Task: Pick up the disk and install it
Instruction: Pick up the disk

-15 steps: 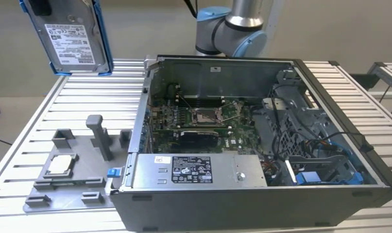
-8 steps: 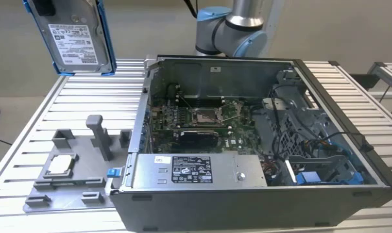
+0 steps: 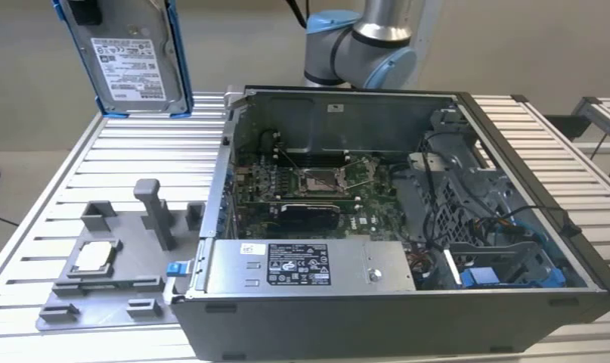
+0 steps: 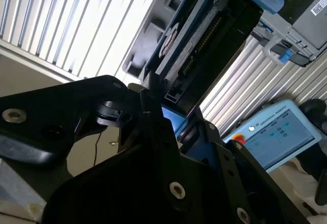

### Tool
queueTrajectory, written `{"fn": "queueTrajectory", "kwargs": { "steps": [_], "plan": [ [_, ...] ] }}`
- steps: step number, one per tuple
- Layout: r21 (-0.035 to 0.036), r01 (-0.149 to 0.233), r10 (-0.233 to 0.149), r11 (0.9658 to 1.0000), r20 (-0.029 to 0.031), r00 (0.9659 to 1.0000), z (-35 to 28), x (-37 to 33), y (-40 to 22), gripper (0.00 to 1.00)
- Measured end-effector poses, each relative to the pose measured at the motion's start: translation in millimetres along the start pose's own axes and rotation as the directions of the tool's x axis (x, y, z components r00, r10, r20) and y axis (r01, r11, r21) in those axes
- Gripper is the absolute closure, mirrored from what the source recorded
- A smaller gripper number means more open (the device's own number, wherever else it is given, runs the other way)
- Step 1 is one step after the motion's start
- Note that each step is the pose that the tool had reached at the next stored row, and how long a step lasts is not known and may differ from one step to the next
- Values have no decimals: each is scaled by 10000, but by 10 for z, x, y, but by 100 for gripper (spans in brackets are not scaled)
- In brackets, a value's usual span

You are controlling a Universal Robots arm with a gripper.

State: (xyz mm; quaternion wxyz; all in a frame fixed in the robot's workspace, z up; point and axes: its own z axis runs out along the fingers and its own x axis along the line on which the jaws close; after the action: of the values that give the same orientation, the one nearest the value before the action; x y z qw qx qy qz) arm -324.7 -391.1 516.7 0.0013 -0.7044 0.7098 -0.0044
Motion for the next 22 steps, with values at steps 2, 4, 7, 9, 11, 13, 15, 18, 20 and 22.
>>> {"fn": "queueTrajectory", "kwargs": {
  "steps": [2, 4, 7, 9, 11, 13, 15, 18, 20, 22],
  "plan": [
    [-3, -1, 1, 10000, 1, 10000, 1, 3, -67, 100],
    [-3, 0, 0, 10000, 1, 10000, 2, 8, -132, 100],
    [-4, -1, 1, 10000, 1, 10000, 3, 39, -272, 100],
    [-5, -1, 1, 10000, 1, 10000, 4, 63, -337, 100],
    [-6, 0, 0, 10000, 1, 10000, 4, 92, -398, 100],
    [-7, -1, 1, 10000, 1, 10000, 5, 122, -454, 100],
    [-11, -1, 1, 10000, 1, 10000, 5, 146, -514, 100],
    [-18, -1, 1, 10000, 1, 10000, 6, 174, -597, 100],
    [-23, -1, 1, 10000, 1, 10000, 6, 189, -651, 100],
    [-27, 0, 0, 10000, 1, 10000, 8, 208, -724, 100]
  ]
}}
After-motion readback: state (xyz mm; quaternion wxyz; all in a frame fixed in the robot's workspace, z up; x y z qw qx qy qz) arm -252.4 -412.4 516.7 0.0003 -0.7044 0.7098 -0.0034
